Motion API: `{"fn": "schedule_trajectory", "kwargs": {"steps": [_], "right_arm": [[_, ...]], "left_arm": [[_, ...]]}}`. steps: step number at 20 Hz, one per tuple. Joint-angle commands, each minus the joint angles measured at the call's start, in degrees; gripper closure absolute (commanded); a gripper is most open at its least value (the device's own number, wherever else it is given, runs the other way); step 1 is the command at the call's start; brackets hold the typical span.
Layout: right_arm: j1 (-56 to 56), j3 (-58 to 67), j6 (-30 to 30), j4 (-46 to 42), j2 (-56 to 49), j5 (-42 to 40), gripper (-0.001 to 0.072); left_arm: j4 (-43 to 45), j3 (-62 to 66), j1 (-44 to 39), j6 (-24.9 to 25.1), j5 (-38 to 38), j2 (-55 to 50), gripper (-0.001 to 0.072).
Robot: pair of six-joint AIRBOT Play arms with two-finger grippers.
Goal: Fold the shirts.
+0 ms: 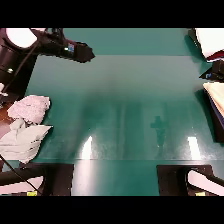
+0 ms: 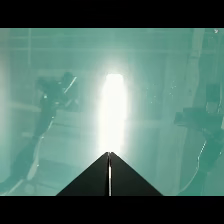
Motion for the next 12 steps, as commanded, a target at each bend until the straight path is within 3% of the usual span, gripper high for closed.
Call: {"fn": "schedule_trajectory", "kwargs": {"steps": [1,3,4,5,6,12], "right_arm": [[0.0,0.0,0.0,0.0,0.0,0.3,0.0698],[0.0,0.0,0.0,0.0,0.0,0.1,0.0697],[0.0,0.0,0.0,0.0,0.0,-0.1,0.0697],[0.0,0.0,0.0,0.0,0.0,-0.2,0.0698],[0.0,0.0,0.0,0.0,0.0,-0.3,0.0697],[0.2,0.0,0.0,0.0,0.0,-0.3,0.0698]], "left_arm": [[12.3,3.5,5.7,-2.3,-16.1,2.4,0.0684],[28.7,3.2,10.5,-4.9,-26.4,5.2,0.0683],[36.2,1.7,13.2,-6.3,-30.2,6.2,0.0549],[39.5,-0.7,16.0,-8.6,-30.7,7.3,0.0192],[39.7,-3.8,19.3,-11.6,-29.1,8.0,-0.0013],[34.4,-27.8,28.2,-13.2,-11.3,7.8,-0.0013]]}}
